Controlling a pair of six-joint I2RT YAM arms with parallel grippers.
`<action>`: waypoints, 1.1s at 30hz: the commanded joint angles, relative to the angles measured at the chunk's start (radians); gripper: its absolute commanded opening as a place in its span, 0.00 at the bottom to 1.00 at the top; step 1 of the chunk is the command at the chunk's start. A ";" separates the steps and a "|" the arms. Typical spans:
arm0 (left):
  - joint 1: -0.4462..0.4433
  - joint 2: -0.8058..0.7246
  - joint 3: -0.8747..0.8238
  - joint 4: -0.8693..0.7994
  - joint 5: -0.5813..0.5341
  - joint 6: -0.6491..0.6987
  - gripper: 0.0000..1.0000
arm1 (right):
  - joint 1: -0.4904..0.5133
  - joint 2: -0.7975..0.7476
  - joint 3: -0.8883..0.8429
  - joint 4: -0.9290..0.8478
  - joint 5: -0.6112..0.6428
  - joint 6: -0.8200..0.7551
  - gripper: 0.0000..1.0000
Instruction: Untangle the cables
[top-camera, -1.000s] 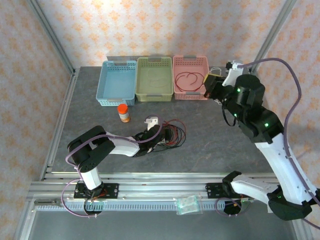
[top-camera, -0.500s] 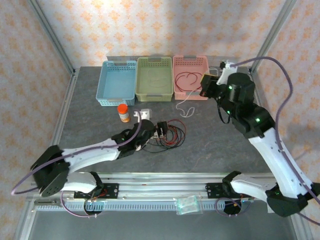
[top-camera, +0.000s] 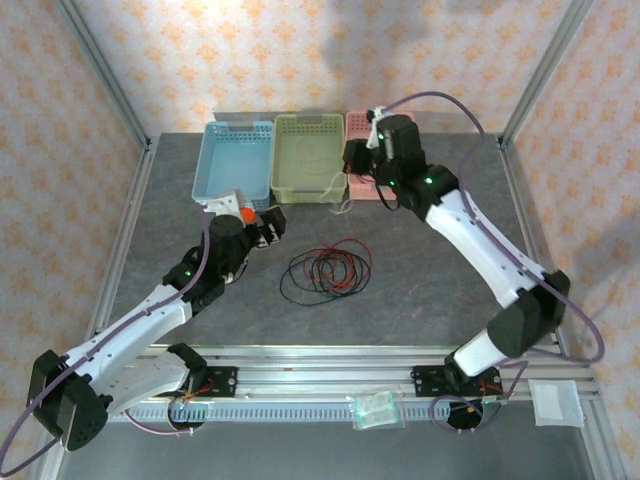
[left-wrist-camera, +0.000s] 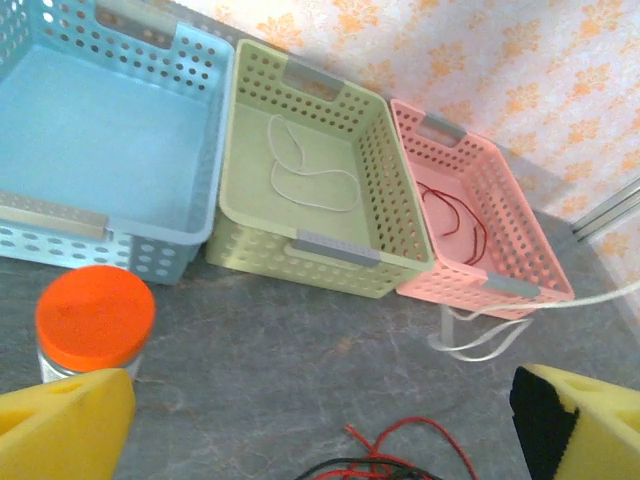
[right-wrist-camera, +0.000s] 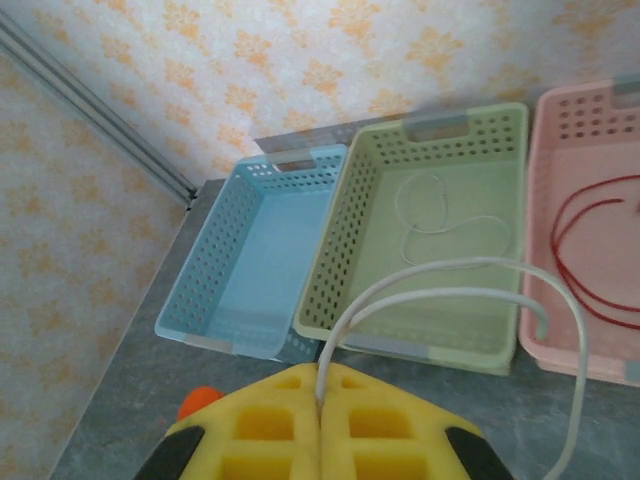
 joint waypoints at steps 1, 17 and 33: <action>0.066 -0.008 0.030 -0.037 0.119 0.056 0.98 | 0.016 0.074 0.122 0.035 -0.024 0.008 0.00; 0.303 0.099 0.099 0.066 0.348 0.028 0.96 | 0.022 0.674 0.923 -0.074 -0.001 0.045 0.00; 0.306 0.254 0.153 0.090 0.374 0.037 0.97 | -0.046 0.879 0.921 0.082 0.046 0.074 0.00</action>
